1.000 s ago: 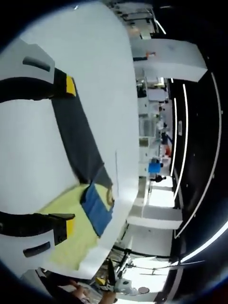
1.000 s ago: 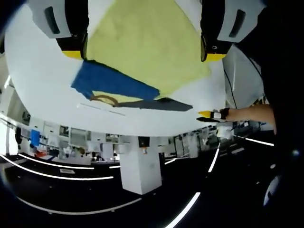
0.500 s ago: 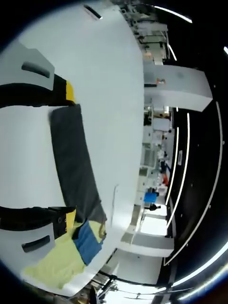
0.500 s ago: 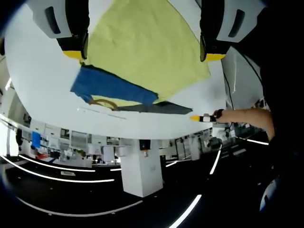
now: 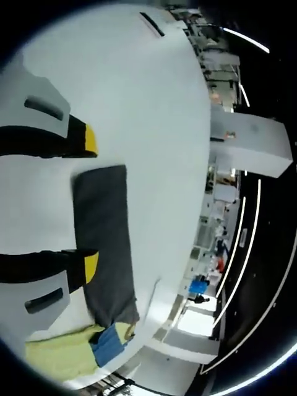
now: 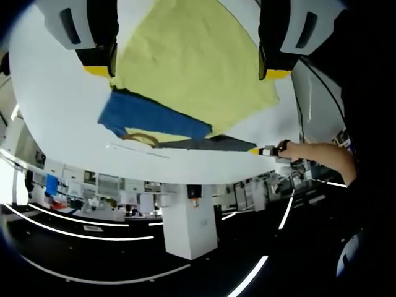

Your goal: Fold the garment on the visible template until the final outline fits inside the template.

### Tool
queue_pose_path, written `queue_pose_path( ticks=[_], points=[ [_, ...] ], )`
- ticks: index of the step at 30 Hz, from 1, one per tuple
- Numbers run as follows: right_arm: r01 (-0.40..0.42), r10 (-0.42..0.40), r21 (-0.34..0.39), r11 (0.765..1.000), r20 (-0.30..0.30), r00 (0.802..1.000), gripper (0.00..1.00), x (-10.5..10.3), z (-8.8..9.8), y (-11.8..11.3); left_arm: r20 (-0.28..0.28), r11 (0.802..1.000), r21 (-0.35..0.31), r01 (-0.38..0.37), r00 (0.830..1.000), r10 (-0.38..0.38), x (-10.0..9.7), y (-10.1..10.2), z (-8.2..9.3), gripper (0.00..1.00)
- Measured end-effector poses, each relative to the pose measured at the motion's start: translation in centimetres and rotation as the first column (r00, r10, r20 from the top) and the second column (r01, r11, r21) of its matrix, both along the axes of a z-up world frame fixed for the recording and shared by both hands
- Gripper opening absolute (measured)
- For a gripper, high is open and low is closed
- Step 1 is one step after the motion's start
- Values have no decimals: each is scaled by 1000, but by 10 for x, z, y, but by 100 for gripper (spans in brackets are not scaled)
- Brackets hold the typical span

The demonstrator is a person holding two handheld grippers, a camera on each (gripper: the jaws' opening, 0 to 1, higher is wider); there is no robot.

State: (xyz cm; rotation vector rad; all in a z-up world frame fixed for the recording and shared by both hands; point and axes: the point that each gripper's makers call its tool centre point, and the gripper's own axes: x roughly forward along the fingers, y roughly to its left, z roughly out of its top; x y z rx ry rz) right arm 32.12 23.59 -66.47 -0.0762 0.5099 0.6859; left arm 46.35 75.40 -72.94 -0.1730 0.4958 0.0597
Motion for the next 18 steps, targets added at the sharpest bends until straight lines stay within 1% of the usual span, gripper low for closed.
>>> queue_pose_path(
  ticks=[2,6,8,9,10,11,12,15,16,17,18],
  points=[
    [4,-4,0,1000,1,1000,93,0,0,-1,-5,1000,-11,-10,1000,10,1,0,-3,47],
    [21,-21,-5,1000,-1,1000,92,2,0,-3,-25,999,2,-33,999,33,0,4,-8,37],
    [24,-24,-4,1000,0,1000,91,2,0,-2,-32,999,12,-30,999,31,0,4,-10,32],
    [26,-26,-4,1000,-1,1000,91,2,1,-2,-61,1000,11,-30,998,30,-2,5,-15,31],
    [26,-26,-4,1000,-2,1000,91,1,1,-1,-72,999,7,-38,997,39,-3,6,-16,30],
    [23,-23,-2,1000,-3,1000,91,1,1,0,-43,999,15,-35,998,36,0,7,-12,28],
    [22,-22,-2,1000,-3,1000,91,0,1,1,-55,999,3,-44,998,44,-2,7,-14,27],
    [23,-23,-12,1000,-8,1000,90,-1,0,1,-63,998,29,-62,996,64,-3,15,-14,17],
    [23,-23,-13,1000,-9,1000,90,-2,-1,2,-80,996,46,-77,994,81,-6,19,-15,13],
    [25,-25,-15,1000,-10,1000,90,-2,-1,2,-84,995,57,-81,993,85,-7,21,-15,10],
    [27,-27,-17,1000,-10,1000,90,-2,-1,2,-84,996,59,-73,993,78,-6,19,-15,10]
  ],
)
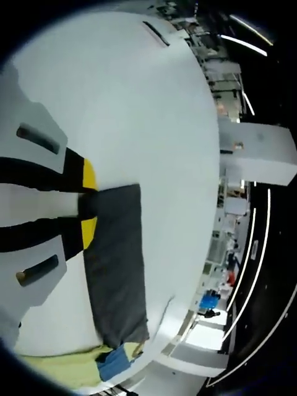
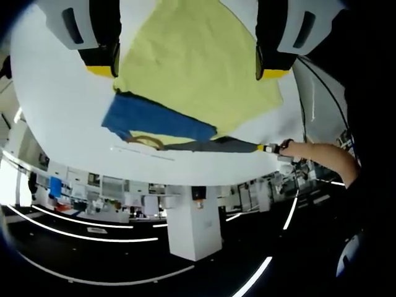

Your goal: Fold the garment on the visible template until the final outline fits inside the template.

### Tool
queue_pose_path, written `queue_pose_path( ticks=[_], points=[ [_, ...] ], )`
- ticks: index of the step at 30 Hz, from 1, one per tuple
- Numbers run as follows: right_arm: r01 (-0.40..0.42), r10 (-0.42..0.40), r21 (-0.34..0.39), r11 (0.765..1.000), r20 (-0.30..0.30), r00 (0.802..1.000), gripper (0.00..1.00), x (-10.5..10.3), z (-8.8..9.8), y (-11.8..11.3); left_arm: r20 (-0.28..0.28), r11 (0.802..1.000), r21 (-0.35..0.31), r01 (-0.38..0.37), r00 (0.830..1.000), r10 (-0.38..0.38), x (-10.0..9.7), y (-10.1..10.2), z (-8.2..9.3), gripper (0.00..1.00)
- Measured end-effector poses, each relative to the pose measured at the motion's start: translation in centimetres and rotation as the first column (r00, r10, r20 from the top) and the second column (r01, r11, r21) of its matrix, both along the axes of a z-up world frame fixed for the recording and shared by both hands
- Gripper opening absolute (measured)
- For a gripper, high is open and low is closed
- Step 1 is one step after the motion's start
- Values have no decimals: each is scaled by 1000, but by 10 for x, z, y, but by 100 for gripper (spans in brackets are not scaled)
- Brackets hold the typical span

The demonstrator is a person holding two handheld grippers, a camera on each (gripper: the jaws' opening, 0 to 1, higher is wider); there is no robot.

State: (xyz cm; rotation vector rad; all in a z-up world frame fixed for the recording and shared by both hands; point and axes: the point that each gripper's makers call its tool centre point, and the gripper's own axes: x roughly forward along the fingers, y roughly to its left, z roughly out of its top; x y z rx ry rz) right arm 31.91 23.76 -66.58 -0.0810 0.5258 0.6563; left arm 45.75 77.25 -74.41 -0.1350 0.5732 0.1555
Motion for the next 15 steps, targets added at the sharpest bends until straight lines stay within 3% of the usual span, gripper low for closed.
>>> queue_pose_path(
  ticks=[2,7,9,11,15],
  points=[
    [5,-5,1,1000,-2,1000,89,0,0,0,-12,1000,25,2,1000,-2,0,0,0,10],
    [14,-14,-3,1000,0,1000,88,0,0,1,-23,999,17,-33,999,33,2,1,0,7],
    [21,-21,3,1000,2,1000,88,0,1,0,-26,999,-9,-41,999,40,3,0,-1,4],
    [27,-27,8,1000,2,1000,89,0,1,-1,-13,992,-106,-71,997,70,6,-4,-1,2],
    [27,-27,8,1000,-2,1000,89,-3,0,-1,-14,996,-71,-58,998,57,6,0,1,1]
  ],
)
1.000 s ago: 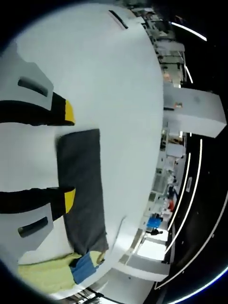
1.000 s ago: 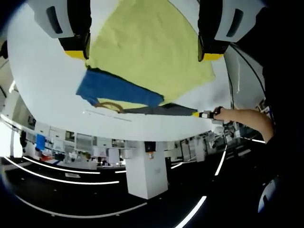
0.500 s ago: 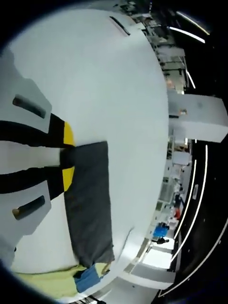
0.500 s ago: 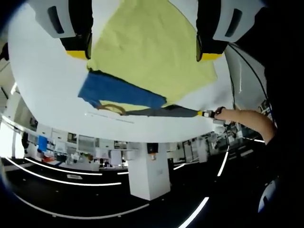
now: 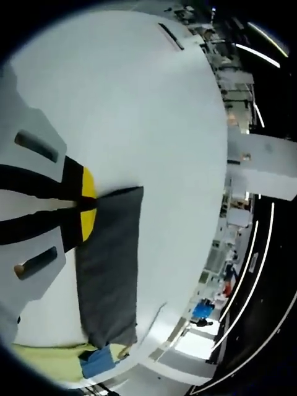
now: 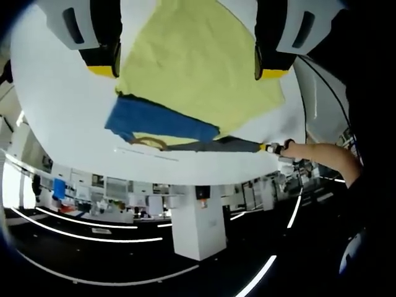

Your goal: Fold the garment on the visible template until the final outline fits inside the template.

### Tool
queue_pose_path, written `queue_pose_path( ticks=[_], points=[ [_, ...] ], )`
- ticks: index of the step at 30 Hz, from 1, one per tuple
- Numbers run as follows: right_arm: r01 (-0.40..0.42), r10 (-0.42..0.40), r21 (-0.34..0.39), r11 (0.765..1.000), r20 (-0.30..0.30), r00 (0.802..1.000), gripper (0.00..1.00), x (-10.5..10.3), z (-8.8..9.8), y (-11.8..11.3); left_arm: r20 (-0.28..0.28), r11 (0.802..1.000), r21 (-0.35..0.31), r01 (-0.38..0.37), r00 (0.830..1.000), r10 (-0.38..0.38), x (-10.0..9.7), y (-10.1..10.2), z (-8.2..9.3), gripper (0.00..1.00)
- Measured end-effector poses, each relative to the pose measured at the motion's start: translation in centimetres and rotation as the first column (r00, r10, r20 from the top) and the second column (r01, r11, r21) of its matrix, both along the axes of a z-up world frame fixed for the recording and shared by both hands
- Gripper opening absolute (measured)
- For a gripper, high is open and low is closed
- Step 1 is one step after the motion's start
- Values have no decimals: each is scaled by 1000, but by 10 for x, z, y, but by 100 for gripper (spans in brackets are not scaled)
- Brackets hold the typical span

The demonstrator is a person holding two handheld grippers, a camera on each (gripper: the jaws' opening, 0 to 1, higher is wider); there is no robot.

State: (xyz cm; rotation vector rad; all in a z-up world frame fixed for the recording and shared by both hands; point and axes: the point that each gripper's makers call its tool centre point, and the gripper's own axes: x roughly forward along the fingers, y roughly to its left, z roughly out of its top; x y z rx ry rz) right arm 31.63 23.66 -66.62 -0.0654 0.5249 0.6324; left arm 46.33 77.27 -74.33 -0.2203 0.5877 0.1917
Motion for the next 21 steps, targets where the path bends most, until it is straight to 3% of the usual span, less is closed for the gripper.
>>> queue_pose_path(
  ticks=[8,16,21],
  points=[
    [-6,6,4,1000,-1,1000,92,-2,-1,1,10,1000,-2,10,1000,-10,-1,-3,7,1],
    [-19,19,21,1000,-6,1000,96,-5,-3,6,102,997,-38,63,993,-59,10,-20,28,1],
    [-26,27,29,999,-8,1000,97,-7,-5,10,120,995,-29,99,988,-95,13,-32,35,1]
  ],
)
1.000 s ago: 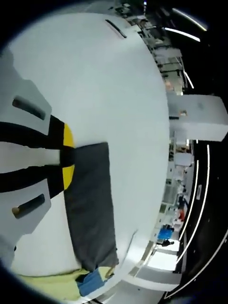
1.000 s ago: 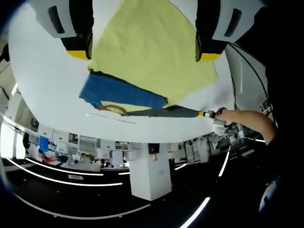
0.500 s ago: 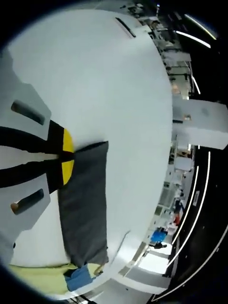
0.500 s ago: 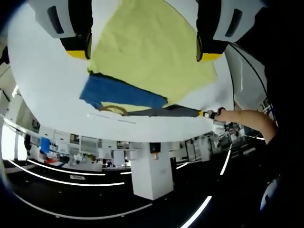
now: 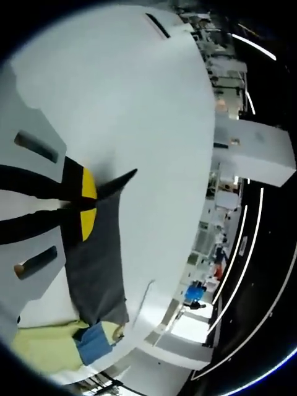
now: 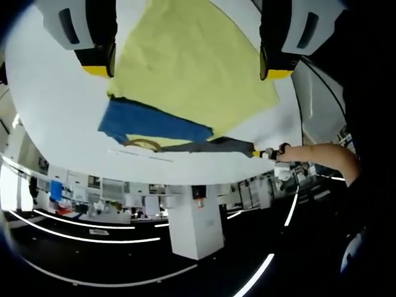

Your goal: Fold the garment on the visible template until the final outline fits inside the template.

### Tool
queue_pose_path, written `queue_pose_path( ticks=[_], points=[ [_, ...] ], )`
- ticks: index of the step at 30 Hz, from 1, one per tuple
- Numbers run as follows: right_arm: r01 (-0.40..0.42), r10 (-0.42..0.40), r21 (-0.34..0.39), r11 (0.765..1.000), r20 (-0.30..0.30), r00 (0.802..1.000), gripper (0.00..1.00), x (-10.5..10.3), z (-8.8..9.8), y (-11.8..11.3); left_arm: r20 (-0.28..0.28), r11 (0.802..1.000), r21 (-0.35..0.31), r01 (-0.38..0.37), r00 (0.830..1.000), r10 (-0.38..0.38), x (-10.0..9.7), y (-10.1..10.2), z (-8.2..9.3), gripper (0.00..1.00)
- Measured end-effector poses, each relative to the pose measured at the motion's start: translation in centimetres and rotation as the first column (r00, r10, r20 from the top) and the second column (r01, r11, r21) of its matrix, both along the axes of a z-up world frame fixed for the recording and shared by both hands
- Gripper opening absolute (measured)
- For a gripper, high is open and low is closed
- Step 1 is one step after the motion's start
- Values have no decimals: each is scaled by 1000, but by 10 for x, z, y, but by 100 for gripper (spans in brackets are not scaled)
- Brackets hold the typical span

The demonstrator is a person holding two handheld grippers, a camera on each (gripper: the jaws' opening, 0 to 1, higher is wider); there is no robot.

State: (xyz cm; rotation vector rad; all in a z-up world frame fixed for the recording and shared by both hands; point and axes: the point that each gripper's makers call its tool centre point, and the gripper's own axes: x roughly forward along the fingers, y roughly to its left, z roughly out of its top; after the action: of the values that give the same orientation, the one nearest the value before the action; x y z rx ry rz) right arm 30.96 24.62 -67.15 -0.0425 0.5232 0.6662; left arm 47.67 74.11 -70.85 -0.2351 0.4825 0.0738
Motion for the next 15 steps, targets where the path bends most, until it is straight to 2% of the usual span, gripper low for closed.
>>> queue_pose_path(
  ticks=[11,12,14,15],
  points=[
    [-3,3,6,1000,-5,1000,98,-2,-2,2,34,999,-10,53,998,-53,8,-21,12,1],
    [-5,5,7,1000,-4,1000,98,-1,-2,3,37,998,-1,61,997,-61,9,-24,15,1],
    [-8,8,11,1000,-2,1000,98,-2,-1,4,31,995,63,81,996,-83,9,-25,17,1],
    [-8,8,12,1000,-2,1000,98,-1,-1,4,32,995,51,84,996,-86,9,-28,17,1]
  ],
)
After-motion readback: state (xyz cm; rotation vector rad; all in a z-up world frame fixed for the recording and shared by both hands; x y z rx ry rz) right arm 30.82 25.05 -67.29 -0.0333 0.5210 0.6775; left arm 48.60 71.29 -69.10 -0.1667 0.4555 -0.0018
